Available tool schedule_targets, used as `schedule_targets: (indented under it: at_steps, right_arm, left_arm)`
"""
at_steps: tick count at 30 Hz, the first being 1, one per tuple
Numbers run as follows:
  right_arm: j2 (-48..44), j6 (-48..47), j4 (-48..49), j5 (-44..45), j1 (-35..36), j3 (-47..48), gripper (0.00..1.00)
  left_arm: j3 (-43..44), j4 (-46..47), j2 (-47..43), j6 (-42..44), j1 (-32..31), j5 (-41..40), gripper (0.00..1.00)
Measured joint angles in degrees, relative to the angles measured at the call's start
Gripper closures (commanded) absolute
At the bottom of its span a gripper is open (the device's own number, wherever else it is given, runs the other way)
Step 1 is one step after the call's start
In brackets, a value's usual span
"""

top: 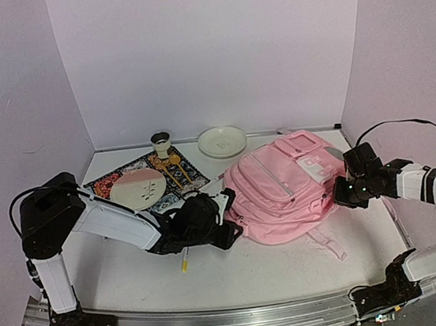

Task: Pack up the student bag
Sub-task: Pick up the largest pocket of the bag from the student bag, then zip the largest pocket of the bag in the student bag.

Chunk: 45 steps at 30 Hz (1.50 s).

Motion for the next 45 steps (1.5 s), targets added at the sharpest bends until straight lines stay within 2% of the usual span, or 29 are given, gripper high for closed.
schedule_targets:
  at_steps: [7, 14, 23, 30, 35, 38, 42, 45]
  right_arm:
    - [0.0, -0.1, 0.2, -0.2, 0.0, -0.1, 0.92]
    - [0.0, -0.3, 0.2, -0.2, 0.0, -0.1, 0.92]
    - [0.7, -0.8, 0.4, 0.2, 0.0, -0.1, 0.92]
    - [4.1, -1.9, -0.3, 1.0, -0.3, 2.4, 0.95]
    - [7.3, -3.7, -0.1, 0.3, -3.4, 6.5, 0.95]
    - [9.2, -5.2, -0.1, 0.2, -4.9, 9.0, 0.87]
    - [10.2, -8.5, 0.0, -0.6, -5.2, 11.0, 0.66]
    - [10.2, -10.4, 0.1, -0.8, -3.8, 11.1, 0.59]
  left_arm:
    - [1.0, 0.7, 1.3, 0.0, 2.1, 4.4, 0.82]
    - [1.1, 1.5, 2.1, -0.3, 2.8, 6.8, 1.00]
    - [-0.4, 2.7, 1.4, -1.1, 3.2, 7.7, 1.00]
    - [-6.5, 4.8, -4.3, -0.2, 3.0, 4.4, 1.00]
    - [-9.3, 5.3, -7.6, 0.7, 3.0, 3.0, 1.00]
    - [-9.4, 5.3, -7.9, 1.4, 3.0, 3.6, 1.00]
    - [-8.4, 4.3, -7.8, 1.8, 3.2, 5.9, 1.00]
    - [-6.3, 2.6, -7.1, 1.7, 3.5, 8.6, 1.00]
